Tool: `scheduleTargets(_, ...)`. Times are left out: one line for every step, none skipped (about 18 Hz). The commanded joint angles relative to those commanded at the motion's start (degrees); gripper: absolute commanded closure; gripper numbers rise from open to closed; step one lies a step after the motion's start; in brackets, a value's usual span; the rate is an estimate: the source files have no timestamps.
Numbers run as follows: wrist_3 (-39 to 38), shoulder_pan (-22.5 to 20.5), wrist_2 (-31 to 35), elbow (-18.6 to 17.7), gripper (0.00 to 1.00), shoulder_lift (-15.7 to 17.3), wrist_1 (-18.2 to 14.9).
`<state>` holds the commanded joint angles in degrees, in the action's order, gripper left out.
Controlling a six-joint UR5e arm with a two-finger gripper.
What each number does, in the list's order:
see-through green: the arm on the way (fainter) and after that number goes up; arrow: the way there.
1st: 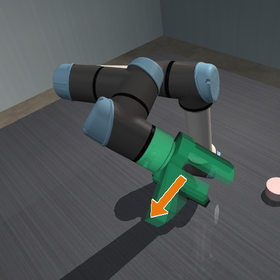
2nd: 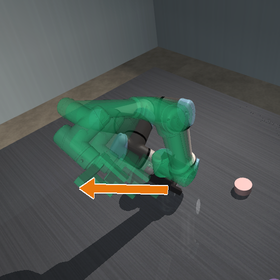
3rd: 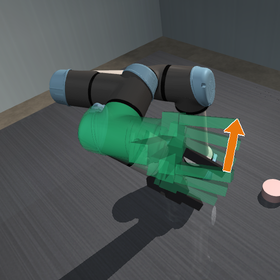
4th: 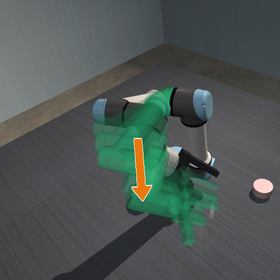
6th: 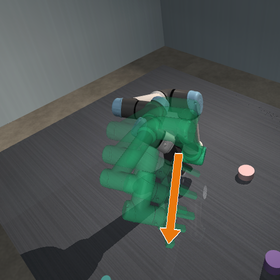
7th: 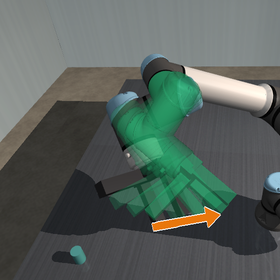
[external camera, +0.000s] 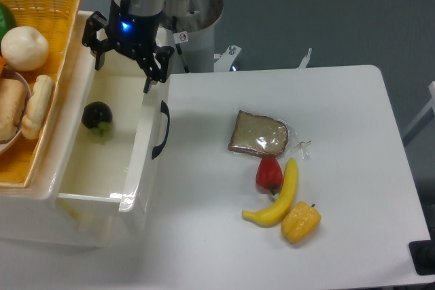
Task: Place the mangosteen in the upper white drawer
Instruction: 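Open the gripper to drop the mangosteen into the drawer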
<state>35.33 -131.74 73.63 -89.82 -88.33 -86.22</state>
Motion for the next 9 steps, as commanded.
scheduleTargets(0.2,-0.2,3.1,0.0,0.0,0.0,0.1)
scheduleTargets(0.5,-0.1,5.9,0.0,0.0,-0.1,0.2)
scheduleTargets(0.6,-0.1,8.6,0.0,0.0,-0.3,0.3)
scheduleTargets(0.6,-0.1,10.6,0.1,0.0,-0.4,0.4)
scheduleTargets(0.6,-0.2,12.5,0.0,0.0,-0.6,0.7)
scheduleTargets(0.6,-0.2,14.2,-0.1,0.0,-0.8,1.3)
scheduleTargets(0.6,-0.4,15.7,-0.1,0.0,-1.4,2.3)
scheduleTargets(0.6,-0.8,17.1,-0.1,0.0,-2.4,2.7)
scheduleTargets(0.6,-0.9,17.8,-0.1,0.0,-2.9,2.7)
